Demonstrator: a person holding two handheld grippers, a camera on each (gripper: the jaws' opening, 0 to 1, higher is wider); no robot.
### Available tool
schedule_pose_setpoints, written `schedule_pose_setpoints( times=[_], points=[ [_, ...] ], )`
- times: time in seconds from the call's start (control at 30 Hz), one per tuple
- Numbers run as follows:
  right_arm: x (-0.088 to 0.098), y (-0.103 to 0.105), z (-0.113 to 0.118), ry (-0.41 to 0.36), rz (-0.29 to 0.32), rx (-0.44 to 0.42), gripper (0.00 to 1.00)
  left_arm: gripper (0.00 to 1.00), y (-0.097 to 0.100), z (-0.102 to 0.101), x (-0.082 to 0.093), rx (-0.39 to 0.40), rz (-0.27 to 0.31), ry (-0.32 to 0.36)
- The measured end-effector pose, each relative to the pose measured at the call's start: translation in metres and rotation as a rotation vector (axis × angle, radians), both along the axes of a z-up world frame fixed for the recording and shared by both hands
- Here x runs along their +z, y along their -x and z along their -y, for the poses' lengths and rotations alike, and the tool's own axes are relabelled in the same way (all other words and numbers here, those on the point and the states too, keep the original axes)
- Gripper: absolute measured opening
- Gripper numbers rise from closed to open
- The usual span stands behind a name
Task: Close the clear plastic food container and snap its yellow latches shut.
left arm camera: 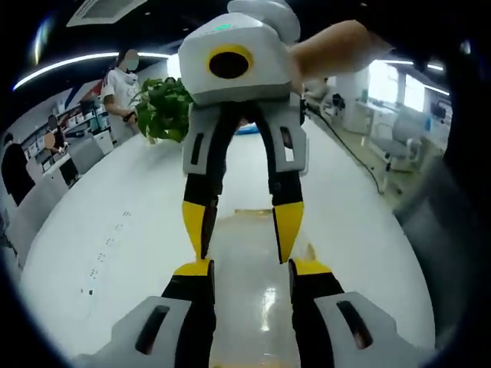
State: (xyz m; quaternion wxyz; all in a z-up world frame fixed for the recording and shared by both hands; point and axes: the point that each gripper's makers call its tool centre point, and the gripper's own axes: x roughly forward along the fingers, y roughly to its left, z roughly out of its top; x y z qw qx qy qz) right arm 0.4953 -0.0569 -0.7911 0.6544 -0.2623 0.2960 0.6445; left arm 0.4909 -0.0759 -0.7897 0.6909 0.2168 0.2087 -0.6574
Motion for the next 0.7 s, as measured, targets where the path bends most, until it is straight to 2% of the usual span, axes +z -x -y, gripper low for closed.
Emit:
schedule_pose_setpoints(
  times=[0.07,0.1,0.13,0.23,0.57,0.7],
  points=[
    [-0.001,-0.001,0.001,0.005,0.003,0.005,0.37,0.36,0.003,0.002,0.000,-0.004,0.008,-0.002],
    [0.000,-0.002,0.001,0.005,0.002,0.004,0.37,0.36,0.003,0.001,0.000,-0.010,0.030,-0.017],
    [-0.001,-0.002,0.001,0.006,-0.001,0.003,0.37,0.36,0.004,0.004,0.004,-0.012,0.052,-0.004],
    [-0.002,-0.004,0.002,0.030,0.019,0.011,0.38,0.37,0.006,0.006,0.011,-0.005,0.051,0.017],
    [-0.004,-0.007,-0.001,0.038,0.012,0.020,0.40,0.36,0.005,0.001,-0.003,0.020,0.036,0.001],
    [-0.007,-0.009,0.001,0.055,0.022,0.030,0.41,0.36,0.011,0.002,-0.006,0.001,0.048,-0.013]
  ],
)
